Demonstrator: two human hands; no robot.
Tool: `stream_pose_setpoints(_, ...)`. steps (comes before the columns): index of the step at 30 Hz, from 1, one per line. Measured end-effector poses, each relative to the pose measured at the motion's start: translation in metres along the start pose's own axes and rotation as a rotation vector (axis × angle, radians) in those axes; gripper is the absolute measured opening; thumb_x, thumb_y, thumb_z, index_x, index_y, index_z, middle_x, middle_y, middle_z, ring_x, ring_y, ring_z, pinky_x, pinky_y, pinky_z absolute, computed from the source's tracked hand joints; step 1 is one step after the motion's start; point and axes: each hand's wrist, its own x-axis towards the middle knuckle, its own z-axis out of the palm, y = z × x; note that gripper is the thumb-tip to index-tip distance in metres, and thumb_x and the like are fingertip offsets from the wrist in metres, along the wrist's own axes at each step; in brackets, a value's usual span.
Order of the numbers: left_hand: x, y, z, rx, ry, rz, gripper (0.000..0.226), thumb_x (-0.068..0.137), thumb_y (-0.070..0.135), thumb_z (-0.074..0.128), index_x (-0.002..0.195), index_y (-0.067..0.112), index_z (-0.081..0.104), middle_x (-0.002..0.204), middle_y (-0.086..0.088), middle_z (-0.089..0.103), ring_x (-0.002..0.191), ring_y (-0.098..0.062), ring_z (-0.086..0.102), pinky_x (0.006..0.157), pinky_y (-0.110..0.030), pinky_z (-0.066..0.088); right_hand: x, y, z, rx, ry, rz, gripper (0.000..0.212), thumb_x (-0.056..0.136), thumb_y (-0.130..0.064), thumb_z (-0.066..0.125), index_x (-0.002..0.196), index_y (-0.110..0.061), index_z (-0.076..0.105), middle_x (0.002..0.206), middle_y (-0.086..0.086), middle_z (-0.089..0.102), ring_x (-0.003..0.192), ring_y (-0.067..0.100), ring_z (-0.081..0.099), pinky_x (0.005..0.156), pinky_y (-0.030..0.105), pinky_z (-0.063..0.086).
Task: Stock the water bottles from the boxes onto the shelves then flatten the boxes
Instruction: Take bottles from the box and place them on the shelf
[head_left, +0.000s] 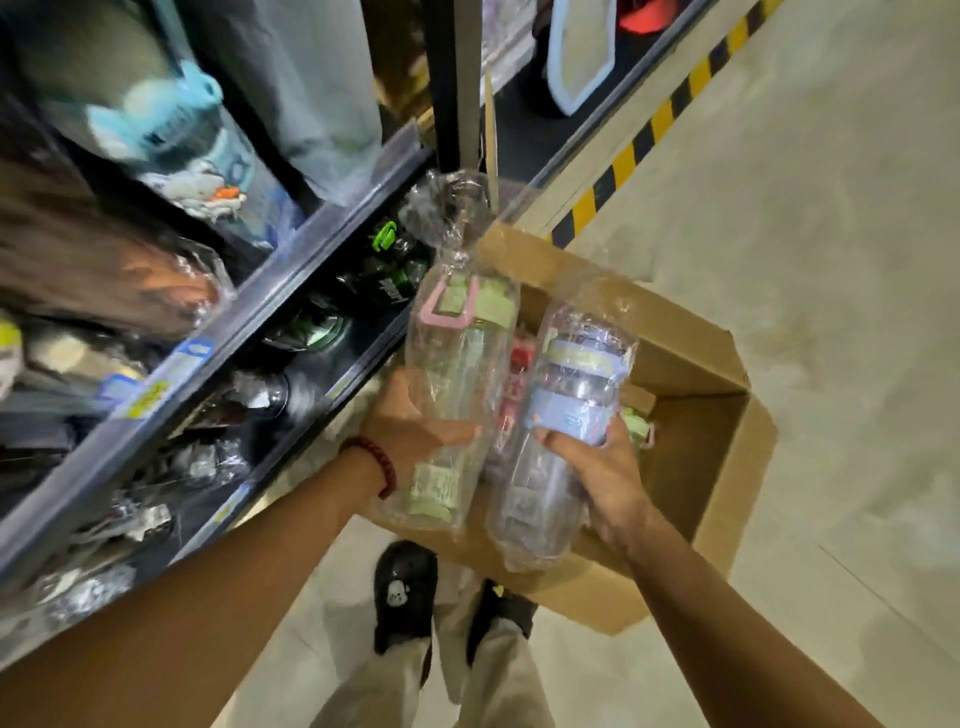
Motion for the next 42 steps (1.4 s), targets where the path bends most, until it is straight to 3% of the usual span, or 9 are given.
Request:
stream_pose_setpoints(5,-0.069,0.032,-0.039,0.019,0.092,0.054,0.078,0.071,0.012,0.079,0.134,0.016,0.034,0.103,0.007,0.043,0.101,-0.015,0.044,0.078,-0.026,0.040,-0.062,-0.051,0.020,-0.002,-0.074,-0.070,0.040,0.075,0.000,0.075,0.106,-0.020,0.058,0.098,0.010,0.071,0.090,0.031,0.069,0.082,0.053,0.055)
stream_pose_setpoints(16,-0.195,0.039,-0.067,-0.242,0.285,0.081,0.109,0.030,0.040,0.079,0.129,0.017,0.040,0.125,-0.009,0.052,0.114,-0.027,0.054,0.092,-0.041,0.050,-0.157,-0.121,0.035,-0.154,-0.378,-0.239,0.057,0.072,0.002,0.076,0.121,-0.017,0.054,0.110,0.010,0.068,0.098,0.025,0.067,0.080,0.040,0.056)
stream_pose_setpoints(20,-0.254,0.035,-0.073,-0.338,0.343,0.137,0.098,0.031,0.038,0.080,0.120,0.033,0.041,0.120,0.001,0.051,0.107,-0.022,0.058,0.086,-0.045,0.054,-0.199,-0.156,0.037,-0.242,-0.479,-0.290,0.052,0.066,-0.005,0.078,0.108,-0.026,0.057,0.102,0.004,0.070,0.094,0.020,0.067,0.076,0.034,0.056)
stream_pose_setpoints(25,-0.337,0.041,-0.091,-0.311,0.464,0.214,0.079,0.030,0.038,0.075,0.100,0.010,0.053,0.092,-0.007,0.062,0.085,-0.027,0.063,0.062,-0.035,0.053,-0.256,-0.193,0.050,-0.338,-0.566,-0.342,0.073,0.058,-0.024,0.081,0.124,-0.022,0.050,0.117,0.010,0.065,0.104,0.027,0.065,0.088,0.048,0.054)
stream_pose_setpoints(27,-0.370,0.037,-0.101,-0.385,0.541,0.249,0.086,0.031,0.040,0.077,0.108,0.016,0.049,0.101,-0.006,0.061,0.091,-0.026,0.063,0.070,-0.039,0.055,-0.281,-0.201,0.062,-0.371,-0.599,-0.356,0.083,0.050,-0.035,0.086,0.123,-0.026,0.048,0.118,0.007,0.064,0.105,0.027,0.064,0.089,0.051,0.053)
stream_pose_setpoints(30,-0.420,0.028,-0.116,-0.501,0.675,0.300,0.097,0.029,0.047,0.078,0.116,0.020,0.045,0.113,-0.004,0.058,0.104,-0.022,0.059,0.089,-0.045,0.051,-0.319,-0.206,0.087,-0.397,-0.681,-0.393,0.088,0.044,-0.036,0.085,0.122,-0.022,0.048,0.115,0.008,0.064,0.102,0.026,0.065,0.086,0.048,0.055)
stream_pose_setpoints(34,-0.478,0.000,-0.139,-0.593,0.827,0.313,0.092,0.030,0.047,0.081,0.111,0.020,0.046,0.112,-0.005,0.059,0.104,-0.022,0.059,0.091,-0.045,0.050,-0.367,-0.198,0.126,-0.450,-0.844,-0.420,0.068,0.064,-0.013,0.082,0.122,-0.019,0.046,0.115,0.006,0.063,0.100,0.022,0.064,0.075,0.033,0.055)
stream_pose_setpoints(38,-0.528,-0.042,-0.154,-0.626,0.978,0.270,0.074,0.056,0.026,0.088,0.115,0.016,0.045,0.114,-0.003,0.055,0.104,-0.018,0.054,0.089,-0.034,0.046,-0.414,-0.171,0.163,-0.532,-0.993,-0.427,0.074,0.050,-0.028,0.082,0.116,-0.023,0.049,0.116,0.007,0.063,0.103,0.025,0.063,0.087,0.044,0.054)
stream_pose_setpoints(42,-0.570,-0.091,-0.160,-0.685,1.079,0.215,0.088,0.040,0.039,0.085,0.115,0.018,0.044,0.112,-0.001,0.054,0.106,-0.020,0.055,0.087,-0.034,0.048,-0.454,-0.136,0.194,-0.608,-1.139,-0.412,0.072,0.048,-0.031,0.082,0.115,-0.025,0.055,0.115,0.006,0.066,0.102,0.025,0.065,0.088,0.048,0.054)
